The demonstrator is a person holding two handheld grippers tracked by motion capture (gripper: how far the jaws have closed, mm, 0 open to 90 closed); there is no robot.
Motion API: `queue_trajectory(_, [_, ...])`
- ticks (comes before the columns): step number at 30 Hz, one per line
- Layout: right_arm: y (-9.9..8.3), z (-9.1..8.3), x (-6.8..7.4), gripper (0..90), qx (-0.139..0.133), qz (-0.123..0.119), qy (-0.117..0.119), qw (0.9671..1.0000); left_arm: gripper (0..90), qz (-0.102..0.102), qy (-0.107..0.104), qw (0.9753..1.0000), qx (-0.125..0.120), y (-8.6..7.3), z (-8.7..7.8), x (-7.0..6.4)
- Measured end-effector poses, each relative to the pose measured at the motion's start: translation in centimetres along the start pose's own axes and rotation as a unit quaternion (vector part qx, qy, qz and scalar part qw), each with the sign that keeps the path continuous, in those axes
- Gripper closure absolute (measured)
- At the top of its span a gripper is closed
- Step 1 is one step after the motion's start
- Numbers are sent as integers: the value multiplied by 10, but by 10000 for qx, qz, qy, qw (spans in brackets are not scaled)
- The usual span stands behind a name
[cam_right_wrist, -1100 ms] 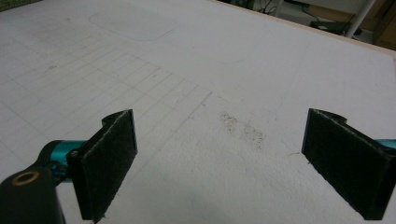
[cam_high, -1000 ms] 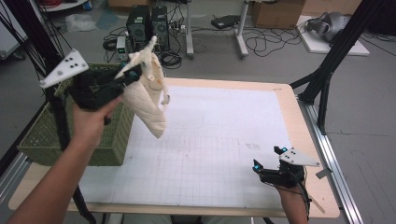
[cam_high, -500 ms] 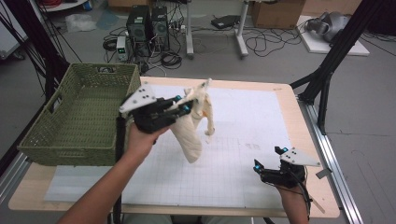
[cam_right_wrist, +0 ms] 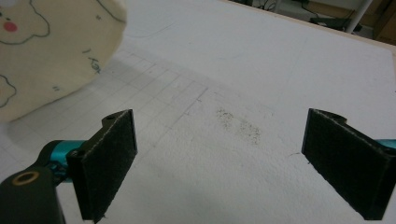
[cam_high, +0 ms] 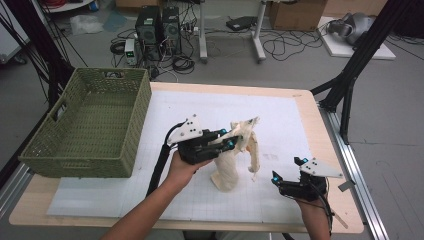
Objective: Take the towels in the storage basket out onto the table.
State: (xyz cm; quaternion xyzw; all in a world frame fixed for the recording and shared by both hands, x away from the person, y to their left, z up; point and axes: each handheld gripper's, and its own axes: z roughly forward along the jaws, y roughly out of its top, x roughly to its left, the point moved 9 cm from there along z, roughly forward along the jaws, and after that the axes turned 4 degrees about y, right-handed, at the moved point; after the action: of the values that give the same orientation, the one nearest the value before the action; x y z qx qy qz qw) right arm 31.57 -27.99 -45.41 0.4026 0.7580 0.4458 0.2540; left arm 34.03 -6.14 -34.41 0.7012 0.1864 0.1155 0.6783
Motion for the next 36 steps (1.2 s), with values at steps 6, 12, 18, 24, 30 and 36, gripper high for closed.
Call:
queue_trajectory(6, [-1,-1,0,95,5,34,-9,10000,766,-262,635,9964,489,-40,-13,38])
queue_trajectory(12, [-3,2,1,95,69,19,8,10000,727,-36,1660,9754,1451,-98,-37,83])
queue_trajectory(18, [-4,6,2,95,135,-40,37,9999,444,-247,2298,9540,1909,-119,-57,107])
queue_trajectory(24, [-5,6,3,95,158,-12,41,9999,288,-322,2521,9536,1616,-101,-83,112])
queue_trajectory(30, [-5,9,5,95,188,11,70,9998,228,-385,2373,9612,1352,-92,-112,101])
queue_trajectory(36, [-4,15,10,95,234,-13,112,9997,191,-310,2253,9651,1301,-100,-122,90])
